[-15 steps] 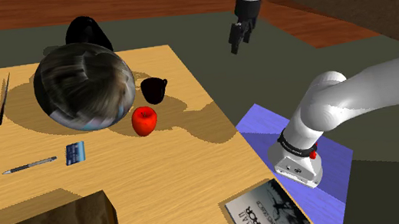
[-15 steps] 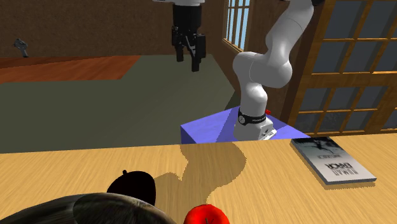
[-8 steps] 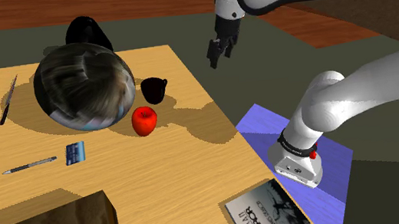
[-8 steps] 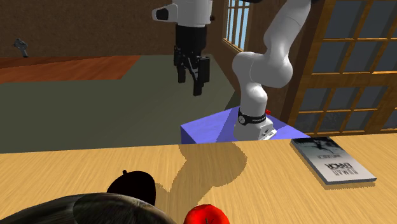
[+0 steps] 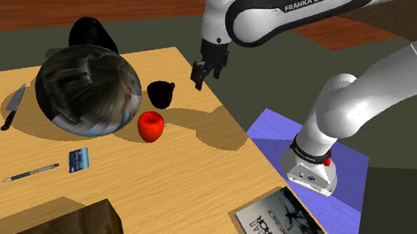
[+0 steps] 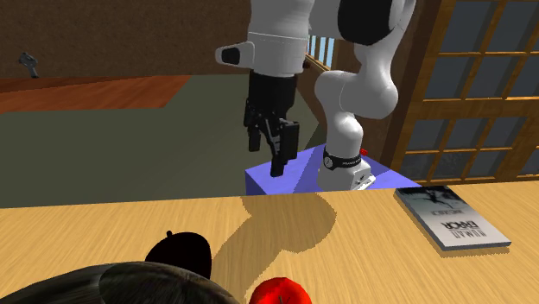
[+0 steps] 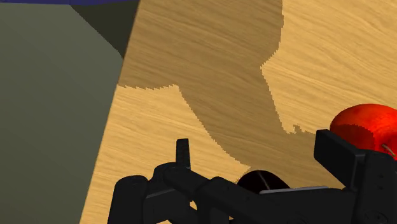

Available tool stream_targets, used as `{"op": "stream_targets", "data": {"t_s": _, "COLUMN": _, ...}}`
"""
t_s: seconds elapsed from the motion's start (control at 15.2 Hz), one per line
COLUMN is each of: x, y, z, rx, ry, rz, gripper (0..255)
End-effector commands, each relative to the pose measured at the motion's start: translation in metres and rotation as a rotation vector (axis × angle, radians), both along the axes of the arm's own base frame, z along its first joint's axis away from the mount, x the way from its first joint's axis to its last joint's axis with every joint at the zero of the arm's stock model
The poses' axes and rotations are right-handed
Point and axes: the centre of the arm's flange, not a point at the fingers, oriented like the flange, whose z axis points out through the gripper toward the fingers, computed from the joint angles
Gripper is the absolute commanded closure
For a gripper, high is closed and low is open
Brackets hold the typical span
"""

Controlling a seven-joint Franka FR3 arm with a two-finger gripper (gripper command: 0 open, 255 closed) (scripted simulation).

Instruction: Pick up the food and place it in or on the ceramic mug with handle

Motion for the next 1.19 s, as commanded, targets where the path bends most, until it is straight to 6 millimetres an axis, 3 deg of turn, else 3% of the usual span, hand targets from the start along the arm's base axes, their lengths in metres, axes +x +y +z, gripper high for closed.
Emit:
{"op": "stream_targets", "data": {"t_s": 0.0, "x": 0.013, "y": 0.024, "z": -0.01, "rx": 0.014, "ry": -0.019, "rz": -0.013, "gripper": 0}}
{"op": "stream_targets", "data": {"t_s": 0.92, "x": 0.084, "y": 0.164, "z": -0.074, "rx": 0.095, "ry": -0.144, "rz": -0.1, "gripper": 0}}
{"op": "stream_targets", "data": {"t_s": 1.12, "x": 0.089, "y": 0.17, "z": -0.086, "rx": 0.098, "ry": -0.148, "rz": -0.103, "gripper": 0}}
